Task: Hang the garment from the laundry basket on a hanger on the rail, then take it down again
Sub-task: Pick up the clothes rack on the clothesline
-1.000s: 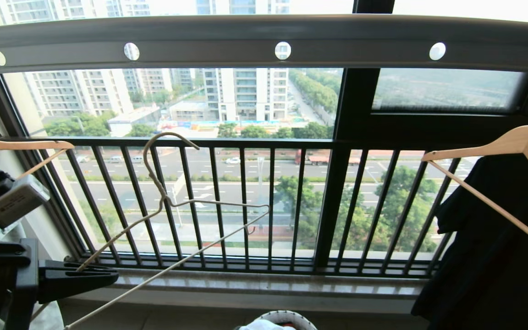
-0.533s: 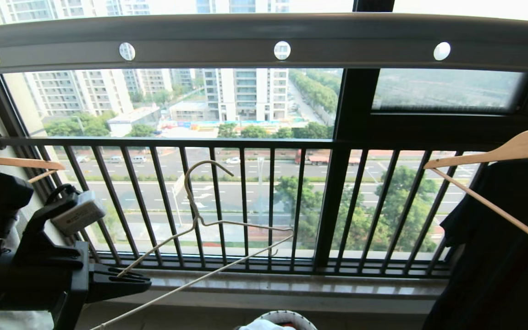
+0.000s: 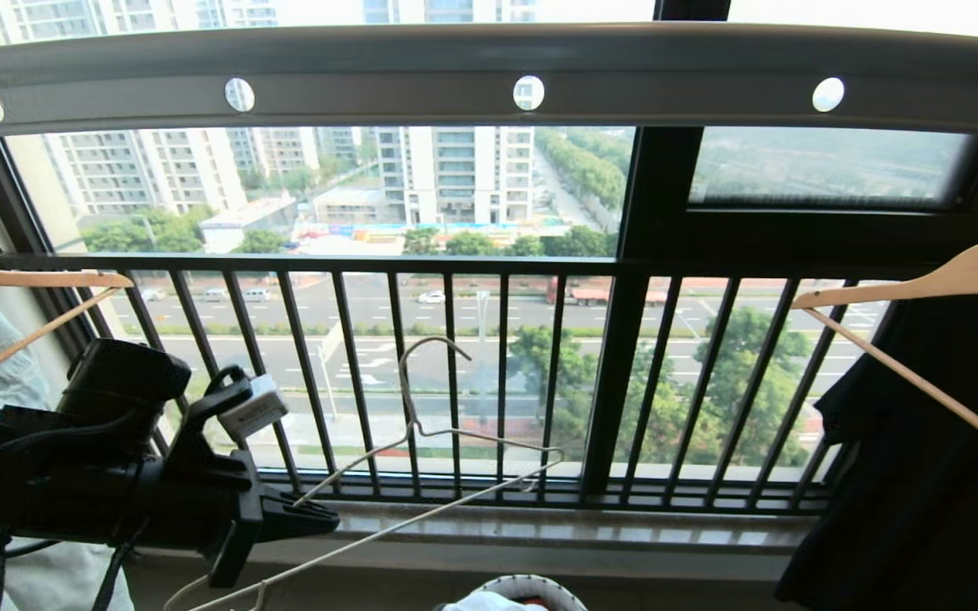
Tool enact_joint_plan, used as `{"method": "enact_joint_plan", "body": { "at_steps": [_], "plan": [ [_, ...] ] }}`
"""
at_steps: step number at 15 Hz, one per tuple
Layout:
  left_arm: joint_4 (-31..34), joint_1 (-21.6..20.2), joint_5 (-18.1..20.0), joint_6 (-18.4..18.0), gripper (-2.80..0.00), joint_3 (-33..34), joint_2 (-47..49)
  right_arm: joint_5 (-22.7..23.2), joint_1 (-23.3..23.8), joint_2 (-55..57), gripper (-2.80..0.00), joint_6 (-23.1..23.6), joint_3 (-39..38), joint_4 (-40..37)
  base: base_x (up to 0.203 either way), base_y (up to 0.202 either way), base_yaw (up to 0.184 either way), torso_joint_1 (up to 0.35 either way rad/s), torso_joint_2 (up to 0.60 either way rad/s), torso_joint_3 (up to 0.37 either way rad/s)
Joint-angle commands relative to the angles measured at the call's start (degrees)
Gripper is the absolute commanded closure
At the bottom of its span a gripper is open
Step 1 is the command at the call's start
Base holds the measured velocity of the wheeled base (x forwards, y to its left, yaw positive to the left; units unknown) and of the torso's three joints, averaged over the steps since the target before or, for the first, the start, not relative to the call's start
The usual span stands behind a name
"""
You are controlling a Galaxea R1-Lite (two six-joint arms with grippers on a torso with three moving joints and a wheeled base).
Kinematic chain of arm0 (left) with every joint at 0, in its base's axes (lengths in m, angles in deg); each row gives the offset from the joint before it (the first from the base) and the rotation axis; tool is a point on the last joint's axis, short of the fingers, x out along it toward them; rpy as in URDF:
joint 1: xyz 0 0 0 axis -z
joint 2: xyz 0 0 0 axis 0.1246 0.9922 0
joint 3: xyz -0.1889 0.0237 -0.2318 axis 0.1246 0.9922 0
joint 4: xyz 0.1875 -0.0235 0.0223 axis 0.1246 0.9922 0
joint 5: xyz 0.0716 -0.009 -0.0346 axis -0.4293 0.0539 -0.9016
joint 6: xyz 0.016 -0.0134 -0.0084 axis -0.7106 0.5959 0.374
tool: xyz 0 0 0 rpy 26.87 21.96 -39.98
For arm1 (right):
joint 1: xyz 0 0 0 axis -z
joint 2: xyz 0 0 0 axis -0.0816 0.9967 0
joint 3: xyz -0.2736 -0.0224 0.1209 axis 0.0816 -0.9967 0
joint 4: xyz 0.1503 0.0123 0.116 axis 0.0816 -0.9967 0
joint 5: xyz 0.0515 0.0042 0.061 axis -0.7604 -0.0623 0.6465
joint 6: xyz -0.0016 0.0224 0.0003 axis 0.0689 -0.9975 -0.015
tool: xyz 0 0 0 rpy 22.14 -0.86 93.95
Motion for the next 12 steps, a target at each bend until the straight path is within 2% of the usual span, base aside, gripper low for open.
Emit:
{"method": "enact_joint_plan", "body": {
  "at_steps": [1,4,12],
  "plan": [
    [-2.17,1.33,2.28,-0.12,0.0,1.41,4.05,0.06,-0.03,0.05,0.0,0.03,0.0,0.01,0.0,0.0,0.0,0.0,0.0,0.0],
    [-2.27,1.36,8.16,-0.03,0.0,1.81,4.05,0.04,-0.03,0.05,0.0,0.03,0.0,0.01,0.0,0.0,0.0,0.0,0.0,0.0],
    [-2.27,1.97,8.29,-0.12,0.0,2.16,4.98,0.08,-0.03,0.05,0.0,0.03,0.0,0.01,0.0,0.0,0.0,0.0,0.0,0.0]
  ]
}}
